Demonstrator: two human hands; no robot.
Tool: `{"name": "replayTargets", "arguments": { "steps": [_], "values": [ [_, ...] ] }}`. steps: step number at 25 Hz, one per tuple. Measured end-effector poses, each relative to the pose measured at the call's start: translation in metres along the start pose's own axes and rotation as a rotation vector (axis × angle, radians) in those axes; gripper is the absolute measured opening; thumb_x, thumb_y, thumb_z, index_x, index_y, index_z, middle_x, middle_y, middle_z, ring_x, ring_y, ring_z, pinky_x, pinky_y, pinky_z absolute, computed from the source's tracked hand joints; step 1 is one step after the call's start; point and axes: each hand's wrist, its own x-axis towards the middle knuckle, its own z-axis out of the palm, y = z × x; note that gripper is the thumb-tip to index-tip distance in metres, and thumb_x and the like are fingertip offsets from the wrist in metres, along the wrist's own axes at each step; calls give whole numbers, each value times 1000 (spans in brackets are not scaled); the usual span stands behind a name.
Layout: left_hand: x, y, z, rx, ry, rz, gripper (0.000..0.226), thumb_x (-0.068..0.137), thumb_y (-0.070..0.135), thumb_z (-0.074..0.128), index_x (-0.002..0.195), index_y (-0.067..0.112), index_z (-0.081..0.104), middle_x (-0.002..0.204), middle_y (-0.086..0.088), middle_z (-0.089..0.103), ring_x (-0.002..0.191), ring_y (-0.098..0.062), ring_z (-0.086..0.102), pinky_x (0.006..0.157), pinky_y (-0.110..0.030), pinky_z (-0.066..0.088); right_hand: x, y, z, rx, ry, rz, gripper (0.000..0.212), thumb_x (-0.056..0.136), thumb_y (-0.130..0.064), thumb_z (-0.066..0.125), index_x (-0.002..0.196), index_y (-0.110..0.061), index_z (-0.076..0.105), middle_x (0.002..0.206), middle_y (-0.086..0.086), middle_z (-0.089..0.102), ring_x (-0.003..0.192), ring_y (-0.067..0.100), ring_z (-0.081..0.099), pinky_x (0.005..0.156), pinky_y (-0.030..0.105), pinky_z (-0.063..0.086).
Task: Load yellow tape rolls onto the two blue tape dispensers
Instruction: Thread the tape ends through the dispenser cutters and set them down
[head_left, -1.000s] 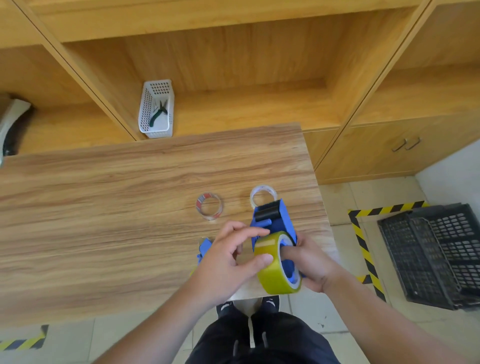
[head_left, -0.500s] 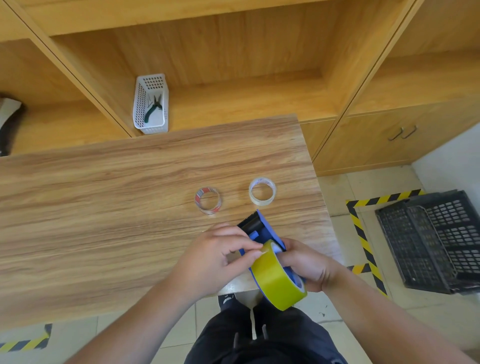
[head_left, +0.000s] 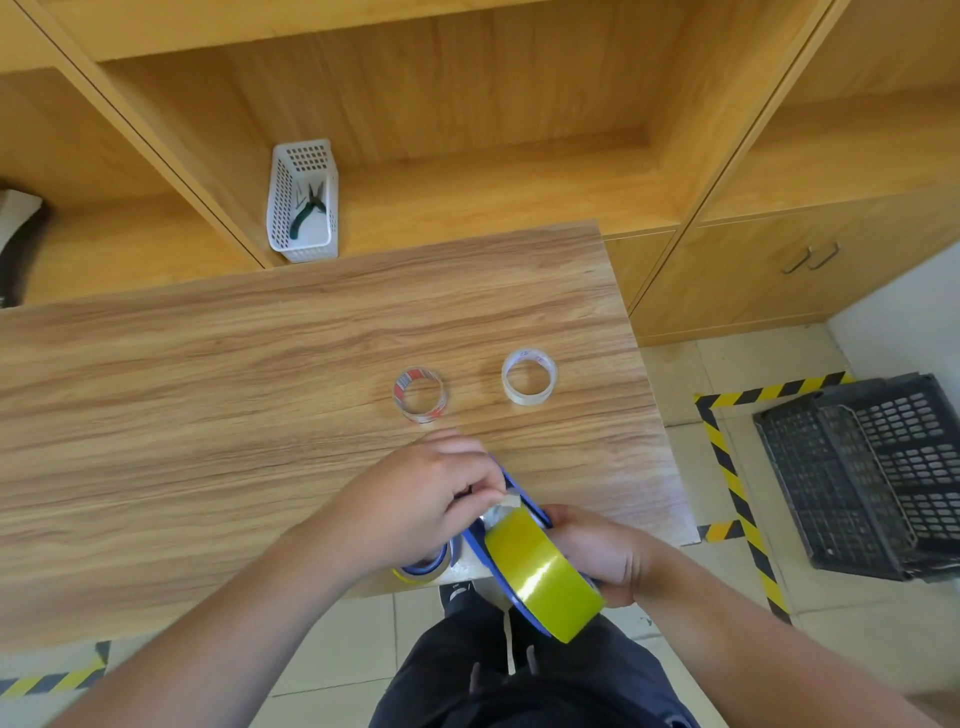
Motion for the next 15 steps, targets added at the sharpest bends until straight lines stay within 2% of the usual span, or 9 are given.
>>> {"name": "replayTargets", "arguments": {
  "steps": [4, 7, 11, 13, 15],
  "values": [
    [16, -6, -10, 16, -86, 6, 15, 101, 31, 59, 92, 23, 68, 90, 14, 60, 91, -3, 49, 84, -18, 40, 6, -2, 10, -59, -56, 31, 20, 93, 7, 59, 95, -10, 70, 77, 0, 72, 69, 13, 68, 65, 26, 54],
    [25, -9, -14, 21, -111, -9, 14, 101, 32, 60, 91, 25, 68, 89, 14, 59, 87, -1, 49, 81, -18, 41, 4, -2, 16, 0, -52, 16, 24, 91, 9, 59, 94, -11, 72, 78, -1, 75, 71, 12, 71, 66, 25, 56],
    [21, -13, -20, -75, -61, -176, 13, 95, 32, 66, 83, 29, 68, 75, 16, 58, 73, -3, 53, 65, -14, 38, -1, 5, 13, 79, 1, -44, 19, 95, 4, 63, 108, -7, 71, 86, 5, 76, 76, 17, 73, 69, 29, 58],
    [16, -15, -18, -153, -54, -270, 16, 93, 32, 68, 78, 28, 67, 62, 16, 53, 60, -5, 48, 59, -19, 39, -4, 9, 12, 87, 32, -51, 21, 94, 5, 62, 112, -3, 71, 93, 10, 77, 81, 21, 75, 72, 33, 60],
    [14, -16, -18, -249, -37, -352, 19, 93, 30, 68, 75, 25, 66, 58, 16, 50, 56, -4, 43, 58, -24, 40, -4, 13, 10, 96, 47, -68, 26, 92, 6, 63, 115, -3, 72, 100, 15, 77, 89, 27, 74, 80, 39, 60]
  ]
}}
